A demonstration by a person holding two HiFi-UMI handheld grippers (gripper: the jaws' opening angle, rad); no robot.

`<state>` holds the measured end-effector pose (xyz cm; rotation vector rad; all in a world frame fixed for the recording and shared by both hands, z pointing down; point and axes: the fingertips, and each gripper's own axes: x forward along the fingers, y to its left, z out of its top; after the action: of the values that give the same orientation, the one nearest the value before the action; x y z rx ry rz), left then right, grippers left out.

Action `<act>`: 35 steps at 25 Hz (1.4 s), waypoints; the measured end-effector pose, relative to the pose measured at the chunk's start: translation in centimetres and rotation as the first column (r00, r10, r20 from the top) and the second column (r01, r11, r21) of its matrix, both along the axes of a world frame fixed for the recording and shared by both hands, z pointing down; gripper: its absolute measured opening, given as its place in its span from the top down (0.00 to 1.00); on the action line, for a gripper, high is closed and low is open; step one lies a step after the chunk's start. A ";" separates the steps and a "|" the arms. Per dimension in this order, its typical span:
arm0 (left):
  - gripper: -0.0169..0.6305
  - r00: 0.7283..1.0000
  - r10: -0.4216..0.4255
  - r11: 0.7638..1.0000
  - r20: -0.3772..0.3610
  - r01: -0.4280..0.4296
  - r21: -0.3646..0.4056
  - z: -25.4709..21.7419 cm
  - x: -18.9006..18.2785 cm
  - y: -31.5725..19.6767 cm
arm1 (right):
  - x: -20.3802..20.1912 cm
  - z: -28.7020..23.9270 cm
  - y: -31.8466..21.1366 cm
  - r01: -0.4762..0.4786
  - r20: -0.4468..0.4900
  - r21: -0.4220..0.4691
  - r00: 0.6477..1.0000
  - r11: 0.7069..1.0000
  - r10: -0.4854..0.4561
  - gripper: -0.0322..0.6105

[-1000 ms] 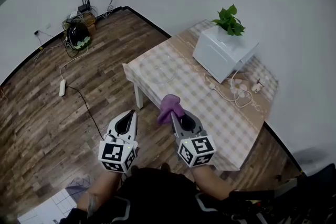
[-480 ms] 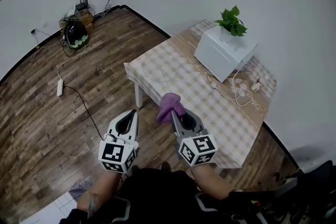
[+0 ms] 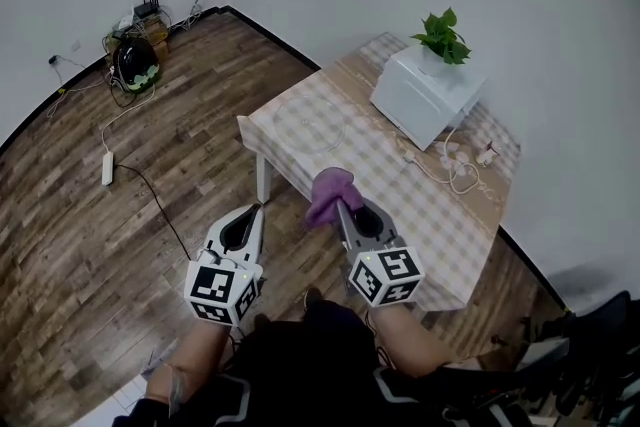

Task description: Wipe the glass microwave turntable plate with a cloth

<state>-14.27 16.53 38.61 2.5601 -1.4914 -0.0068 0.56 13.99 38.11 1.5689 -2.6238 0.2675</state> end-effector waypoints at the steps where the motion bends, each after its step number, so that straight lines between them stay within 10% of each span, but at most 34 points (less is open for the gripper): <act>1: 0.97 1.000 -0.001 1.000 -0.004 0.001 -0.001 0.0 -0.1 -0.1 | -0.1 0.0 -0.1 0.000 -0.001 -0.001 1.000 1.000 0.000 0.84; 35: 0.97 0.997 -0.055 0.997 0.060 0.058 -0.055 1.1 4.1 -18.6 | 1.9 2.7 -19.6 0.120 0.072 -0.057 0.991 0.991 -0.115 0.83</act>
<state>-10.14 -2.09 39.74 2.4936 -1.5609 0.1020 2.44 -5.66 40.78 1.4046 -2.7185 0.3964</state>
